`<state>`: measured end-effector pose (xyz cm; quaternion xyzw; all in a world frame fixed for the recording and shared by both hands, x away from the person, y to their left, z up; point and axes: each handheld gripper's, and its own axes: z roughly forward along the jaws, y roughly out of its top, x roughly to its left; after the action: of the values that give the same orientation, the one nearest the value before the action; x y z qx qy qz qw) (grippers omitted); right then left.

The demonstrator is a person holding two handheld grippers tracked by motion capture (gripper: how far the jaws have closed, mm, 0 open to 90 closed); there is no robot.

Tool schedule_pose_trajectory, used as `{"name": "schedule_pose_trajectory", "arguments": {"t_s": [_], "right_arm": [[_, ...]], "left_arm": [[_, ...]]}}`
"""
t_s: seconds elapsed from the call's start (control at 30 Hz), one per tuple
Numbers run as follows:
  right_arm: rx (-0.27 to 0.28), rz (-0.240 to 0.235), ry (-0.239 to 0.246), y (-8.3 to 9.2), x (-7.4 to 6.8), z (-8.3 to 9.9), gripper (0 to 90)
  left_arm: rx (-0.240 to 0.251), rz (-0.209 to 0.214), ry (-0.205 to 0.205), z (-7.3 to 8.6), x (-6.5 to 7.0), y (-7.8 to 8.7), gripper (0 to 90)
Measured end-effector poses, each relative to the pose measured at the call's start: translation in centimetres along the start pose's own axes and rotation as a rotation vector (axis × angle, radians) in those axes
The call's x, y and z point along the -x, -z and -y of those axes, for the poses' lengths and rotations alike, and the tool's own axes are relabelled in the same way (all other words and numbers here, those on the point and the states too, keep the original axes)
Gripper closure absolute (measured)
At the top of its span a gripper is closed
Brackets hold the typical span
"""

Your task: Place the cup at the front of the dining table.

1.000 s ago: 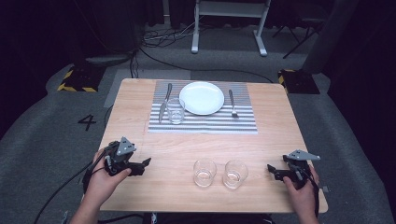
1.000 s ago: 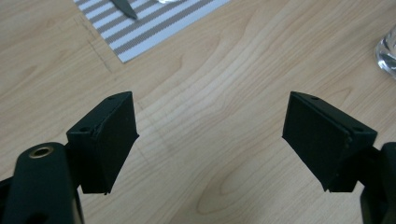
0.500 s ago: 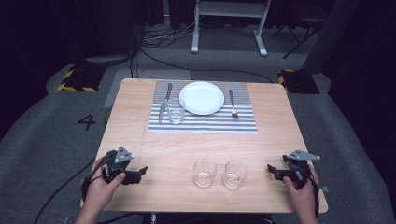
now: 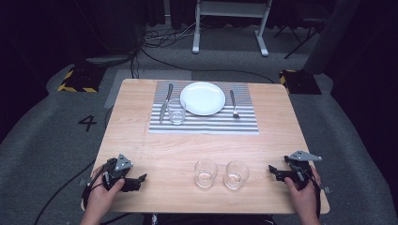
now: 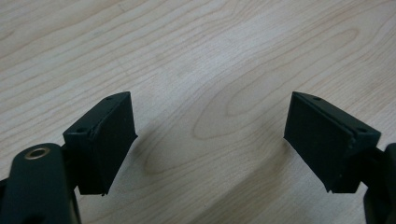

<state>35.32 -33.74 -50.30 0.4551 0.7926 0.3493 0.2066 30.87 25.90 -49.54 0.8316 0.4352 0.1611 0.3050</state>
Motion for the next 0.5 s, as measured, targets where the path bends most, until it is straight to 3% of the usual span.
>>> {"name": "schedule_pose_trajectory", "arguments": {"t_s": [0.17, 0.23, 0.5], "right_arm": [[0.0, 0.0, 0.0, 0.0, 0.0, 0.0, 16.5], [0.0, 0.0, 0.0, 0.0, 0.0, 0.0, 16.5], [0.0, 0.0, 0.0, 0.0, 0.0, 0.0, 16.5]], "left_arm": [[0.011, 0.011, 0.019, 0.19, -0.08, -0.37, 16.1], [0.045, 0.018, 0.02, 0.55, -0.08, -0.56, 15.0], [0.046, 0.012, 0.031, 0.65, 0.01, -0.48, 14.3]]}}
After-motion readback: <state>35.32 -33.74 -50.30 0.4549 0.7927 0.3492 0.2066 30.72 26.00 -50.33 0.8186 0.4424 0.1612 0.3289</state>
